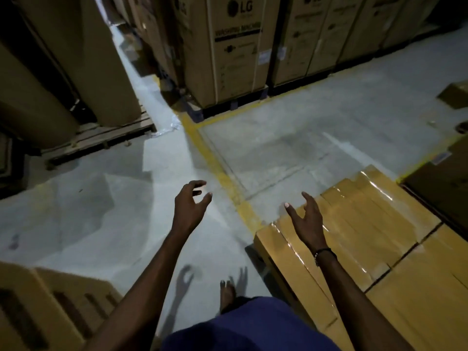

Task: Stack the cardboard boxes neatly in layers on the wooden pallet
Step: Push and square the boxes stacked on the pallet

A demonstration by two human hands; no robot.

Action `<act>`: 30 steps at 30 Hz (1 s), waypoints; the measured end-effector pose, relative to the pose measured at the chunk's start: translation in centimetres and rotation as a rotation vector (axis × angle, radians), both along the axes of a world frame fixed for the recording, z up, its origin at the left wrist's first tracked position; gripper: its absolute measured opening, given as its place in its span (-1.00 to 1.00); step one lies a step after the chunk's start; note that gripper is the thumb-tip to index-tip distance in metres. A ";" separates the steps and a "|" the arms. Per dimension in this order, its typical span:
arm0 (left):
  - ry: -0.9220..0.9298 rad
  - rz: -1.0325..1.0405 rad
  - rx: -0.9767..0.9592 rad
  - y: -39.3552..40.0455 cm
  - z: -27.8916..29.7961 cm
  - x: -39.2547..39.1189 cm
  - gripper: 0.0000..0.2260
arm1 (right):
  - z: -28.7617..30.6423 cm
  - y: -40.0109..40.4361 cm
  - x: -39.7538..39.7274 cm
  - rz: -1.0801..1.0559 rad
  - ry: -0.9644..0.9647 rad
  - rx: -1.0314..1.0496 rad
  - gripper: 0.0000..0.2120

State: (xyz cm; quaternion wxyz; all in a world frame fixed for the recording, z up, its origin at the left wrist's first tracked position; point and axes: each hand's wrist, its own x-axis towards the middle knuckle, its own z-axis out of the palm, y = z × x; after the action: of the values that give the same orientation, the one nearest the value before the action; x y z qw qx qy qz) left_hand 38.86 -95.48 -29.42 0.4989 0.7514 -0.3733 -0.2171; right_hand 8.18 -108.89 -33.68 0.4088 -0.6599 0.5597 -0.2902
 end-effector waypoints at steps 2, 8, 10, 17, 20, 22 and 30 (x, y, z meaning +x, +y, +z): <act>0.000 -0.023 0.006 -4.2 0.5 2.6 -0.73 | 0.4 -3.2 1.7 -0.032 0.003 0.006 -0.30; -0.081 -0.198 0.062 -17.0 0.6 7.5 -0.71 | 1.4 -11.1 5.5 -0.159 0.036 -0.003 -0.31; -0.118 -0.279 0.087 -21.4 0.1 8.7 -0.71 | 1.7 -13.3 6.8 -0.208 0.043 -0.014 -0.31; -0.199 -0.576 0.112 -35.5 -0.7 11.6 -0.65 | 1.7 -20.8 10.8 -0.429 0.074 -0.027 -0.28; -0.252 -0.689 0.135 -41.6 0.1 13.8 -0.65 | 2.2 -23.8 13.6 -0.538 0.104 -0.037 -0.29; -0.282 -0.758 0.147 -44.7 0.7 15.1 -0.65 | 2.5 -25.3 15.5 -0.583 0.122 -0.031 -0.27; -0.300 -1.046 0.144 -55.3 1.4 15.7 -0.64 | 3.2 -30.5 19.8 -0.801 0.112 -0.022 -0.15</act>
State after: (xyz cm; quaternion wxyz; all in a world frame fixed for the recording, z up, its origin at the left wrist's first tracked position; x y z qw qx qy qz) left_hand 54.54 -150.79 -28.02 0.2131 0.5205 -0.7483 -0.3517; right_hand 28.02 -139.35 -30.51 0.2248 -0.4087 0.7909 -0.3961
